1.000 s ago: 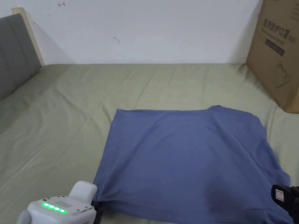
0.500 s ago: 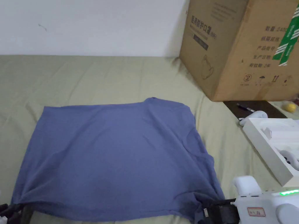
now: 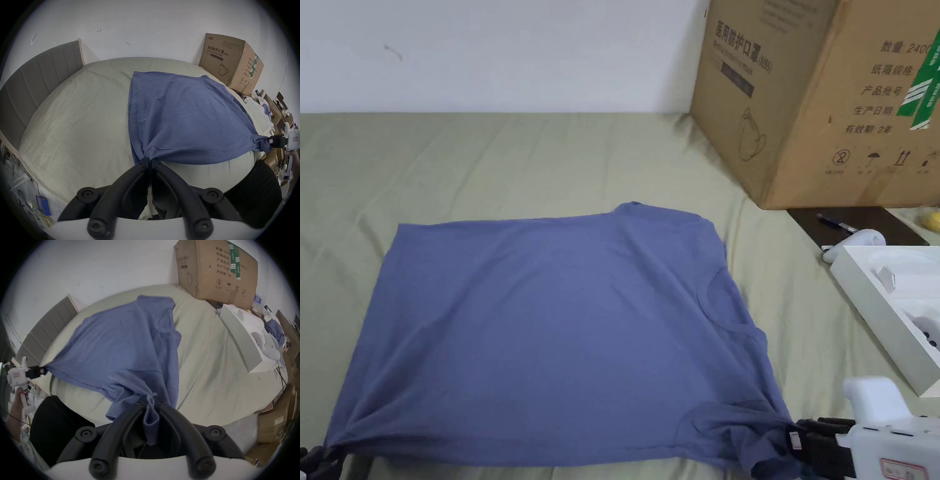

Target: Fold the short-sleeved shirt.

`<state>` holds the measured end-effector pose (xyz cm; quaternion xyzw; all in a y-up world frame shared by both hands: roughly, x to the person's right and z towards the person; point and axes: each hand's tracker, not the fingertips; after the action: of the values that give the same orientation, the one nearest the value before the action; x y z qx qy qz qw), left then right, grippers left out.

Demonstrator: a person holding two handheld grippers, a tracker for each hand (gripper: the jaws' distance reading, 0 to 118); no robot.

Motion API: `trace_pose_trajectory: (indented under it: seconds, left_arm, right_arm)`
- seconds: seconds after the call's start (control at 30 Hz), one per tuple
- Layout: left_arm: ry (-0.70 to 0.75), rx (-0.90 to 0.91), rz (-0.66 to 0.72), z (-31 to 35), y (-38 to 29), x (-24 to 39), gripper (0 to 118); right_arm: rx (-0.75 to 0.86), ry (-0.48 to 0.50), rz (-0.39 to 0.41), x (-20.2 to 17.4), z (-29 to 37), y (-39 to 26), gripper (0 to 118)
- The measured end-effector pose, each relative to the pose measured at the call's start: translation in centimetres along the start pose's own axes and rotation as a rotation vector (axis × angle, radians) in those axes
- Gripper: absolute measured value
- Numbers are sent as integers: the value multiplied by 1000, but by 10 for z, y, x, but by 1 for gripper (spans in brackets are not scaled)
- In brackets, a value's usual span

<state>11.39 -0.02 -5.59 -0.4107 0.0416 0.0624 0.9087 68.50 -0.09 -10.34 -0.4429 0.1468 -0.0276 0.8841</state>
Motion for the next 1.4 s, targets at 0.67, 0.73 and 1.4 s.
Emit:
trace_pose_trajectory:
  seconds: [0.67,0.73,1.4]
  left_arm:
    - [42,17,-9,-31,72,-11,2]
    - [52,-10,-8,-50,91,-14,2]
    - [27,25,38,-138,173,-25,118]
  right_arm:
    - [135,24,11,-18,6,113,6]
    - [118,28,4,-13,-15,144,6]
    - [198,-125,-48,4,-152,241,110]
